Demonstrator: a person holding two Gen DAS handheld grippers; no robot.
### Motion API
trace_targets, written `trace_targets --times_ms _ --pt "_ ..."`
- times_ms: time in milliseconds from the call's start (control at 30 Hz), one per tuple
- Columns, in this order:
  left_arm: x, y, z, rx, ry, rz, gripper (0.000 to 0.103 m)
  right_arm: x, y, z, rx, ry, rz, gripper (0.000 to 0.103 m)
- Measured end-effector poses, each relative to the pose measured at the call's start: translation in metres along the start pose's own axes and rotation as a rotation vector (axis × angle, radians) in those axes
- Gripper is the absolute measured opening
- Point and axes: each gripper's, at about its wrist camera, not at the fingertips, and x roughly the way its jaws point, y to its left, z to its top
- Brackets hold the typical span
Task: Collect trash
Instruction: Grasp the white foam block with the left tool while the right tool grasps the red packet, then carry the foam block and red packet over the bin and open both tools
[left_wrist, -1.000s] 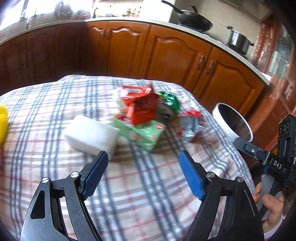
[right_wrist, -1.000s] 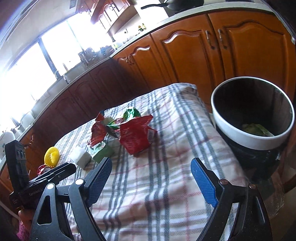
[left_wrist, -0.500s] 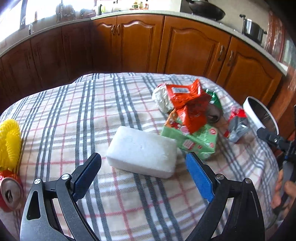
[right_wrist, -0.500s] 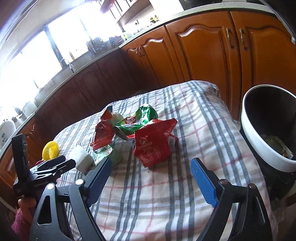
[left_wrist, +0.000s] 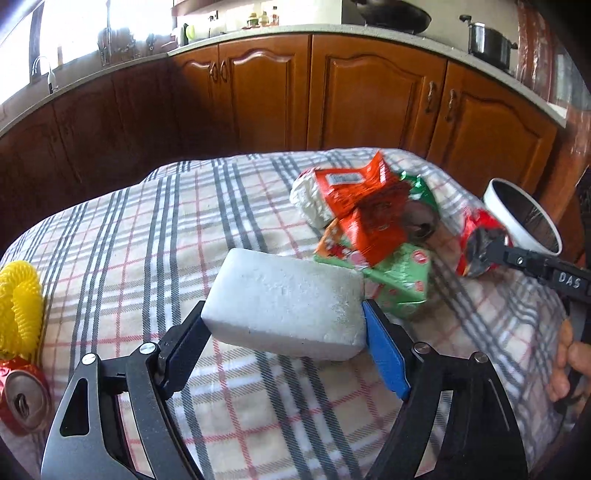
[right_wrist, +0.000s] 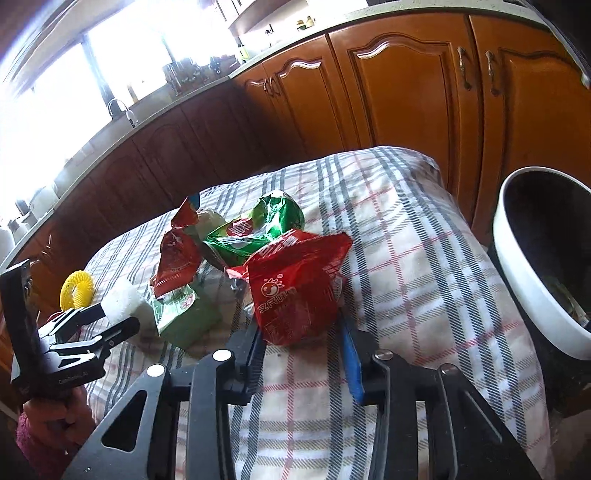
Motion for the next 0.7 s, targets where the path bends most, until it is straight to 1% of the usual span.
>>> trace_targets --times_ms 100,200,333,500,700 --pt "-0.016 -0.012 0.002 -0.008 -0.028 -0.05 0.081 -0.015 -0.005 -0.005 0.01 -0.017 0.008 0.031" --pt "-0.029 -0.035 0.004 0.017 -0.051 -0.097 0.081 -0.028 -0.011 -0.007 0.021 -0.031 0.009 0.03" --pt "-0.041 -0.064 0.006 0.042 -0.064 -0.161 0.081 -0.048 -0.023 -0.011 0.042 -0.049 0.005 0.03" --pt "-0.036 -0.101 0.013 0.067 -0.049 -0.245 0.081 -0.071 -0.042 -0.014 0.072 -0.072 -0.016 0.03" --pt "-0.031 -0.142 0.022 0.116 -0.054 -0.303 0.081 -0.1 -0.071 -0.016 0.113 -0.116 -0.063 0.03"
